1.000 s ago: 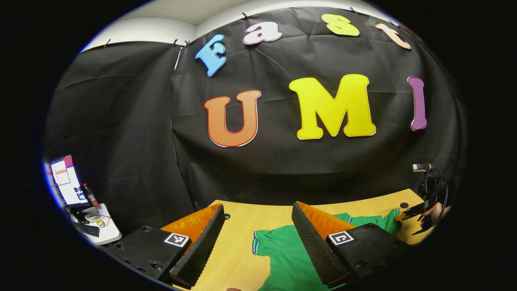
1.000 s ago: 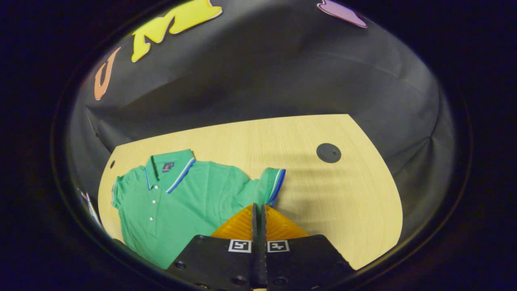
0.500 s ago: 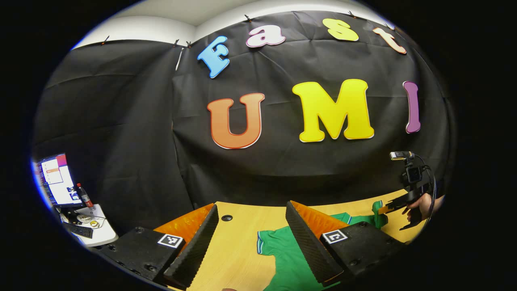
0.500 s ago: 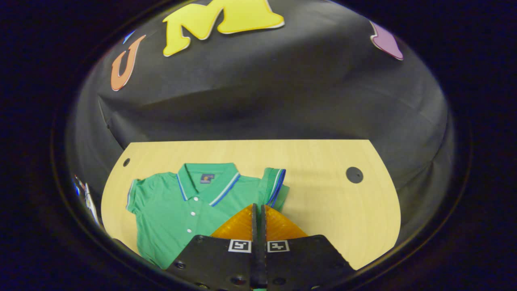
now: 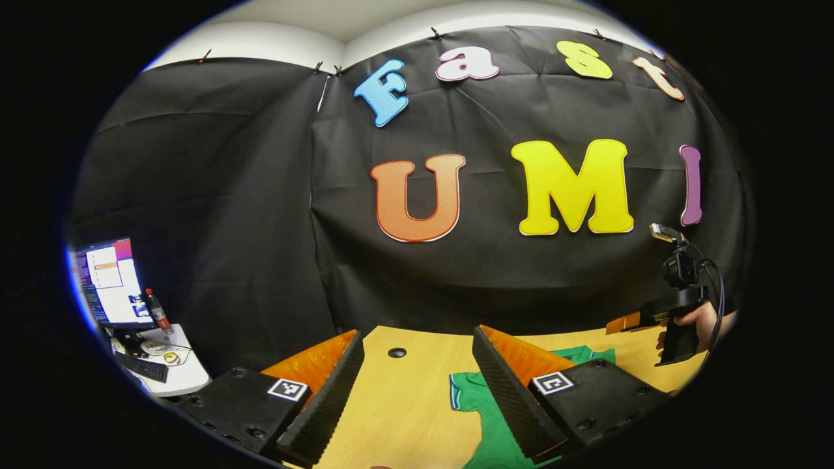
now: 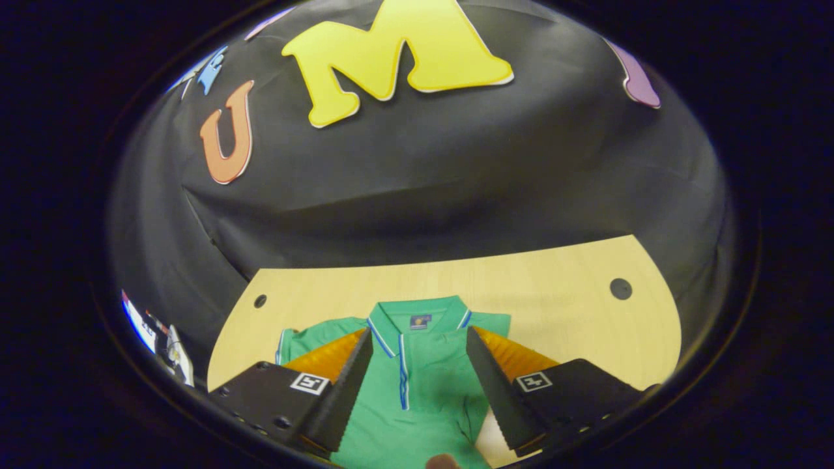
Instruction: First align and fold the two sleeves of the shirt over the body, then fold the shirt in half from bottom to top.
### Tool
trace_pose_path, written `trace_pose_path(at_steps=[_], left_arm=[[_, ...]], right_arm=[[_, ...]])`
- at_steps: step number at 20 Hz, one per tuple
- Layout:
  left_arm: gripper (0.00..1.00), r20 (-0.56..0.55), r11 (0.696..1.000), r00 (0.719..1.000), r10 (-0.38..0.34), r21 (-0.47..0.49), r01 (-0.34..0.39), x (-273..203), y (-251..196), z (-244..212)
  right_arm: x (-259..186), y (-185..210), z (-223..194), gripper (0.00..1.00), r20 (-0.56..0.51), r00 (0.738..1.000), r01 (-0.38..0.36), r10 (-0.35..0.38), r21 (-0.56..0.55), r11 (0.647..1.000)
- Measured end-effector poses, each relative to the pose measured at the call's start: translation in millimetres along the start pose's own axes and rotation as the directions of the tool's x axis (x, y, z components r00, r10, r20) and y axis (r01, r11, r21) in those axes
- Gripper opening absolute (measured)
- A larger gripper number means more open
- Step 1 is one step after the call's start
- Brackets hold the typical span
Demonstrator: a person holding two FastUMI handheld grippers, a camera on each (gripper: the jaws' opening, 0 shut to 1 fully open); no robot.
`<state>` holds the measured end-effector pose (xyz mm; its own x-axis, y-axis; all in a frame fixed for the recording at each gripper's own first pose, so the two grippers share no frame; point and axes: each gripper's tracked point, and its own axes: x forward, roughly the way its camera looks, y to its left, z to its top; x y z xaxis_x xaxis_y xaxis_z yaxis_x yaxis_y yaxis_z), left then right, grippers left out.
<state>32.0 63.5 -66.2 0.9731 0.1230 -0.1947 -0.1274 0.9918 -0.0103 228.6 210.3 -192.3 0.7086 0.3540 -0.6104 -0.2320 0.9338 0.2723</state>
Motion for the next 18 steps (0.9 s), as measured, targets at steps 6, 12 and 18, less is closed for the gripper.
trace_pose_path(at_steps=[6,12,18], left_arm=[[1.00,-0.053,0.989,0.988,-0.146,-0.036,0.144,40,-9,-27],[1.00,-0.190,0.959,0.941,-0.281,-0.102,0.265,93,-31,-84],[1.00,-0.314,0.943,0.889,-0.334,-0.126,0.309,140,-48,-136]], right_arm=[[-65,-20,19,0.96,0.109,0.990,0.088,-0.085,-0.028,0.996],[-140,-36,24,0.96,0.206,0.967,0.166,-0.149,-0.066,0.984],[-185,-28,2,0.92,0.213,0.968,0.153,-0.134,-0.076,0.985]])
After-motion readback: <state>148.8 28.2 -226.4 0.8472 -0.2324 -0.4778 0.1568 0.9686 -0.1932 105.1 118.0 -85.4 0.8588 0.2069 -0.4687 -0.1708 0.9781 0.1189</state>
